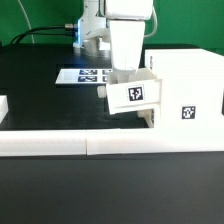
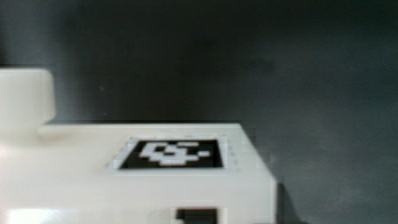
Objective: Assemble drawer
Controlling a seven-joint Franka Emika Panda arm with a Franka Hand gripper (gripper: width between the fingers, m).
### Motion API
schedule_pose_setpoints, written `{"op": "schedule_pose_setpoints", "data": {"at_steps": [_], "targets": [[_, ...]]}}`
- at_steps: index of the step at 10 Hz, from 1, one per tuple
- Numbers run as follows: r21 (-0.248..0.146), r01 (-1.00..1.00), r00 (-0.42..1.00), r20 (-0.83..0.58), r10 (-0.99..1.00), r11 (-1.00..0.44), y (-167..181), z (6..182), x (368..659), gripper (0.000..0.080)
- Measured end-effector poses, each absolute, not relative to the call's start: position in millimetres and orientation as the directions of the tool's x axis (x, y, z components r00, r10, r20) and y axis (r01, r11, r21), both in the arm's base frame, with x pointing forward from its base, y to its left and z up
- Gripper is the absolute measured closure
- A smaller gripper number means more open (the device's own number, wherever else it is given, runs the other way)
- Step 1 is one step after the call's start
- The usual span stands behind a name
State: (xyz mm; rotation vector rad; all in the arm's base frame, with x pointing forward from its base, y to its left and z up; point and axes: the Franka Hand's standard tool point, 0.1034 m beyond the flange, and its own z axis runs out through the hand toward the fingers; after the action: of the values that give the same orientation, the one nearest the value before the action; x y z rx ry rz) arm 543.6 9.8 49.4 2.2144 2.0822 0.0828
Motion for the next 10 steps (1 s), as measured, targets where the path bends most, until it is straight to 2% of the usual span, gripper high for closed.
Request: {"op": "schedule_pose_setpoints", "data": {"at_steps": [5, 6, 8, 9, 10], "targets": [[0.108, 0.993, 0.056, -0.031, 0.998, -0.052, 9.2, 49.3, 543.6, 0.0755], [0.086, 0.995, 0.056, -0.041, 0.998, -0.053, 7.1, 49.6, 543.3, 0.0755], [0.079, 0.996, 0.037, -0.050, 0.998, -0.033, 10.0, 49.3, 543.0, 0.0755], [0.041, 0.999, 0.016, -0.069, 0.998, -0.013, 9.4, 50.2, 544.4, 0.0755], [0.044, 0.999, 0.025, -0.067, 0.997, -0.022, 8.3, 50.2, 546.3, 0.0755]]}}
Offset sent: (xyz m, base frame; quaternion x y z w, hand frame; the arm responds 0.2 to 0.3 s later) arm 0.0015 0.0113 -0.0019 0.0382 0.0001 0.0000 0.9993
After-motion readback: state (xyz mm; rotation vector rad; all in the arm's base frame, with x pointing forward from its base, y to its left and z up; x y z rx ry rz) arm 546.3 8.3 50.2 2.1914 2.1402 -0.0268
